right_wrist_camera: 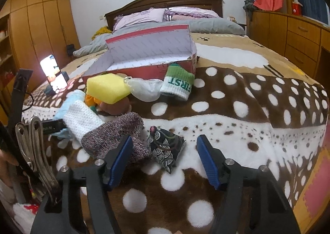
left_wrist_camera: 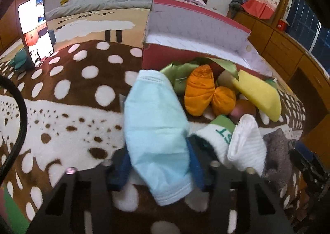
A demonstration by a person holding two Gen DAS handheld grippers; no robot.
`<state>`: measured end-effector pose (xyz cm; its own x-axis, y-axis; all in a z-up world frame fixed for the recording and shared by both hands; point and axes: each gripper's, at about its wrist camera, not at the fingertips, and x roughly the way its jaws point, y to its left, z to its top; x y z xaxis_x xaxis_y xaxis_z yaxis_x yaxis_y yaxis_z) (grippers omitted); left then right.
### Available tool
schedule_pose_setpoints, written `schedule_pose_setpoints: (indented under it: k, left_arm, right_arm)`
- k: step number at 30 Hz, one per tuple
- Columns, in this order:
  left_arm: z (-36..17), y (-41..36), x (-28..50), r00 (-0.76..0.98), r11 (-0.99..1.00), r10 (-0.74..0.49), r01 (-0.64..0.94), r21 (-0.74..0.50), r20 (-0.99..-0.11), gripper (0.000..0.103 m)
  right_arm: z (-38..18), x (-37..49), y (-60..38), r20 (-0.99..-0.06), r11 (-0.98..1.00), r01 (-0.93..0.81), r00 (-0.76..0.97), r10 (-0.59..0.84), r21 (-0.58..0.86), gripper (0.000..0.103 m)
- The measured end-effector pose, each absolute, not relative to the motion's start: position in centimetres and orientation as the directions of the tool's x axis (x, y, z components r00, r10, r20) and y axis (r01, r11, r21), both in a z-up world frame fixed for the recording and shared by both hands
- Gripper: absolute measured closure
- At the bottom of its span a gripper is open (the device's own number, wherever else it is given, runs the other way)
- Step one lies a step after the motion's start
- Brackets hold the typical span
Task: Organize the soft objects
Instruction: 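Grasp the blue mask with the left gripper while the right grasps the patterned sock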
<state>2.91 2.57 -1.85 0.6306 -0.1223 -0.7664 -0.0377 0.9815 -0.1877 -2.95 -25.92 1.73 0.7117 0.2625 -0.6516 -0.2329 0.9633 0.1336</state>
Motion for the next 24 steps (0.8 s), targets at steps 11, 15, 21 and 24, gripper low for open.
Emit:
schedule_pose_setpoints:
  k: [11,15,21,24]
  left_arm:
    - [-0.1,3.3,1.3,0.661,0.978,-0.153,-0.006,-0.21,-0.734,0.071]
    - [0.8,2.7,0.8,0.68,0.981,-0.151,0.013,-0.195,-0.717,0.072]
    - [2.0,2.3,0.0,0.701,0.984,-0.15,0.034,-0.178,-0.697,0.072]
    - [2.6,2.3,-0.3,0.712,0.984,-0.151,0.04,-0.175,-0.685,0.072]
  right_arm:
    - [0.8,-1.9,-26.5,-0.678,0.963,-0.205,0.684,0.268,0.174,0.047]
    - [-0.1,-1.0,-26.8,-0.693,0.957,-0.196,0.66,0.29,0.215,0.054]
    - [0.0,-1.3,-26.8,-0.68,0.948,-0.209,0.661,0.317,0.239,0.066]
    - [0.6,-1.8,-26.9,-0.667,0.952,-0.212,0.679,0.307,0.222,0.067]
